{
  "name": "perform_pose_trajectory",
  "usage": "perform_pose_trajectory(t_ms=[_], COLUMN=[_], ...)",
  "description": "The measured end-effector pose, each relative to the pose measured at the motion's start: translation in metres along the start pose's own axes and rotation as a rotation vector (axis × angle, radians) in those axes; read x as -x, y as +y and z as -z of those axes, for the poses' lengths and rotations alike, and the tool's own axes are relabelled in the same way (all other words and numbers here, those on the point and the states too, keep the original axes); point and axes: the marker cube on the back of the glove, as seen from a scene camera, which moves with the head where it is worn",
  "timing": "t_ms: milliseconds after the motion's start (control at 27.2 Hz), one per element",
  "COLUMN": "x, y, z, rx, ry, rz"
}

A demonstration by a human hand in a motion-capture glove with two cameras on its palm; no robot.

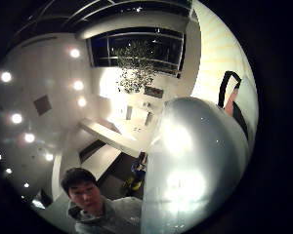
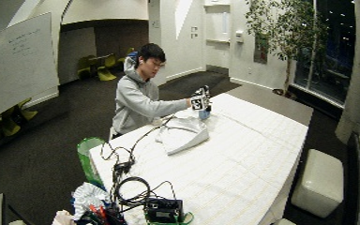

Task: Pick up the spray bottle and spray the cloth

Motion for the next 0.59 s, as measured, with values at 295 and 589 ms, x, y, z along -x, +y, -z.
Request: perform_pose_trajectory(t_ms=[295,589], x=[-0.005,0.016], y=[0.003,0.040], z=[0.013,0.064], rx=[0.216,0.234], ry=[0.054,0.097], rz=[-0.032,-0.015])
